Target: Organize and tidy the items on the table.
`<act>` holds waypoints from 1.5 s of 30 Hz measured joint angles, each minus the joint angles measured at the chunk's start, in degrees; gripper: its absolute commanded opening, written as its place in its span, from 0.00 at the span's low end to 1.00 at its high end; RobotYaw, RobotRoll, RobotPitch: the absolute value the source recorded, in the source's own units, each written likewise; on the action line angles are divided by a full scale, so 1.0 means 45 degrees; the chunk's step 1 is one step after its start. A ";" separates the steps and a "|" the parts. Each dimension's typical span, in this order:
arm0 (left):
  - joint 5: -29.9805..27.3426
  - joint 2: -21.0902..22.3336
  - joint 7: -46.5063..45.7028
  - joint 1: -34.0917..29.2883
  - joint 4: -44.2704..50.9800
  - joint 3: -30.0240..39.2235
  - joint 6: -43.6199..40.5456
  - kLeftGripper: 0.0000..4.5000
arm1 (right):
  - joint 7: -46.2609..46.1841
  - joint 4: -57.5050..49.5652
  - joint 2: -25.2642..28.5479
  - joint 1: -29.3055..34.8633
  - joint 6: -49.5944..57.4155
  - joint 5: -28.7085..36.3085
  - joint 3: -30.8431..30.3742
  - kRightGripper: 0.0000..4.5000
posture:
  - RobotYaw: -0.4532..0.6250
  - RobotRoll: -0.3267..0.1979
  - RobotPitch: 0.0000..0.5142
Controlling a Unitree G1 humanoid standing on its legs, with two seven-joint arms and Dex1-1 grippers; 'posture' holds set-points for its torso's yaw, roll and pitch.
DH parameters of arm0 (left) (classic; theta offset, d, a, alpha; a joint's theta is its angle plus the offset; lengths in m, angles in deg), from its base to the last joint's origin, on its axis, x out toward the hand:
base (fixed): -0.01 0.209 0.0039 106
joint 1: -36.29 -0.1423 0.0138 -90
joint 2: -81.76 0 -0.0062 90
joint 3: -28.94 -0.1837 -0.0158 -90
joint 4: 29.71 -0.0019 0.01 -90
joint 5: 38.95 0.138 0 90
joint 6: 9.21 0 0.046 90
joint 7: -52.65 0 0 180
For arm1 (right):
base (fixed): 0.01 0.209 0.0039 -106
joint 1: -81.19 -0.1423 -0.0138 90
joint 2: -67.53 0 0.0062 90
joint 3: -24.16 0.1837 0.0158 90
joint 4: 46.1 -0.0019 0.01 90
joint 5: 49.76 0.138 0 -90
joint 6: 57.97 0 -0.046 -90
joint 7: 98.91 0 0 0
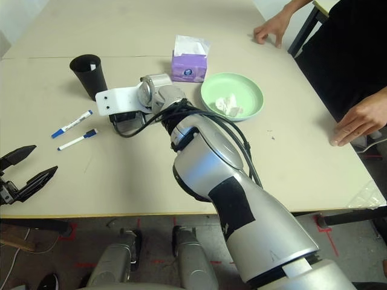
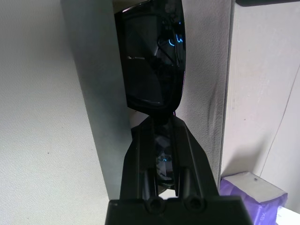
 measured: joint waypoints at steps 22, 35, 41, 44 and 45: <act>0.0149 -0.0003 0.0239 0.0917 -0.0643 -0.0136 0.0073 1.00 | 0.1173 -0.0058 0.0275 -0.0540 0.0174 0.0187 0.0817 1.00 | 0.45 0.62 0.40; 0.0660 -0.0018 0.0900 0.2529 -0.2581 -0.0953 0.0626 1.00 | 0.4671 -0.1085 0.1924 -0.2006 0.0234 0.1330 0.2047 1.00 | 0.38 0.62 0.37; 0.0692 -0.0002 0.1068 0.2851 -0.2959 -0.1021 0.0734 1.00 | 0.6603 -0.4379 0.3795 -0.0936 0.2614 0.3615 0.4284 1.00 | 0.36 0.62 0.36; 0.0704 0.0102 0.1137 0.2943 -0.3152 -0.1038 0.0735 1.00 | 0.7098 -0.7760 0.5193 0.1486 0.4810 0.4796 0.5444 1.00 | 0.35 0.62 0.37; 0.0705 0.0164 0.1168 0.3007 -0.3202 -0.1044 0.0733 1.00 | 0.7068 -0.9045 0.5574 0.2592 0.5493 0.5164 0.5829 1.00 | 0.34 0.62 0.37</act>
